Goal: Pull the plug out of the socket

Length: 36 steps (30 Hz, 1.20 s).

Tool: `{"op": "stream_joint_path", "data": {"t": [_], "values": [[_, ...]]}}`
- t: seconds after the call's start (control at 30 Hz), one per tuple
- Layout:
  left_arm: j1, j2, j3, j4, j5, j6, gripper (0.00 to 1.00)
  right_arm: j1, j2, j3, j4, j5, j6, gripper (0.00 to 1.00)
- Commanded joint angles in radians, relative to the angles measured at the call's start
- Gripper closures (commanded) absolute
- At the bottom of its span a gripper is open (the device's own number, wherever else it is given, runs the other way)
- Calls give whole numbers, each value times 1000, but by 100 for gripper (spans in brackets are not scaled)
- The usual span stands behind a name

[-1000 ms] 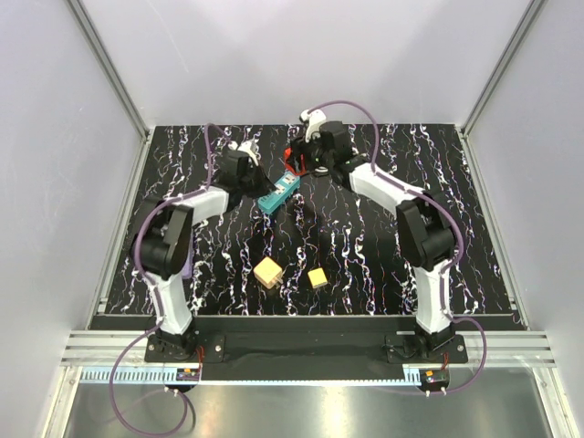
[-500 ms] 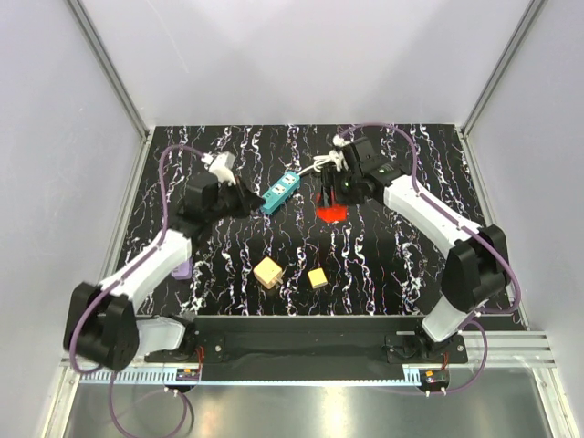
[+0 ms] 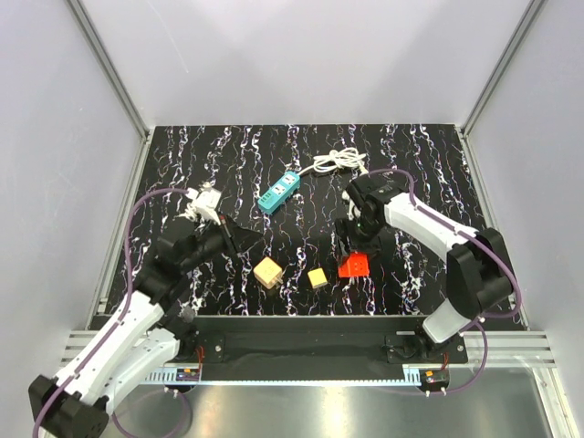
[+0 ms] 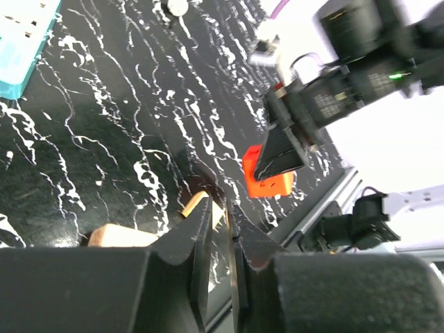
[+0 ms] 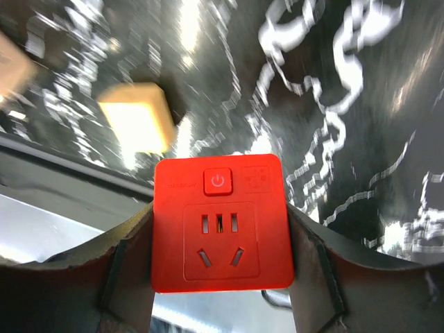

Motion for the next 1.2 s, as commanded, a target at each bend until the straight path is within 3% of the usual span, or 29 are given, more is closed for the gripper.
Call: {"op": "stream_joint_path", "data": {"t": [0.0,0.3,0.47,0.63,0.67,0.7,0.97,1.03,1.17], "values": [[-9,-78,-28,-42,-9,-25,82,12,27,-28,-72,-8,17,100],[-24,-144,-47,-91,-12,-32,81,43,129,-2,-8,3,50,91],[-23,-177,-45,-132,-29,-23,80,60,183,1,40,21,76,81],[-24,-175,-54,-139,-37,-37,80,66,177,-4,89,90,114,61],[-24,-175,-54,-139,-34,-35,79,66,175,-7,103,95,122,50],[-24,-175,-54,-140,-32,-32,79,66,171,-8,109,96,125,45],[-29,-175,-53,-140,-38,-35,76,74,162,10,130,93,125,21],[-27,-177,-51,-140,-38,-35,75,75,142,12,130,87,123,6],[-27,-178,-60,-142,-49,-38,71,81,88,10,132,86,113,0]]}}
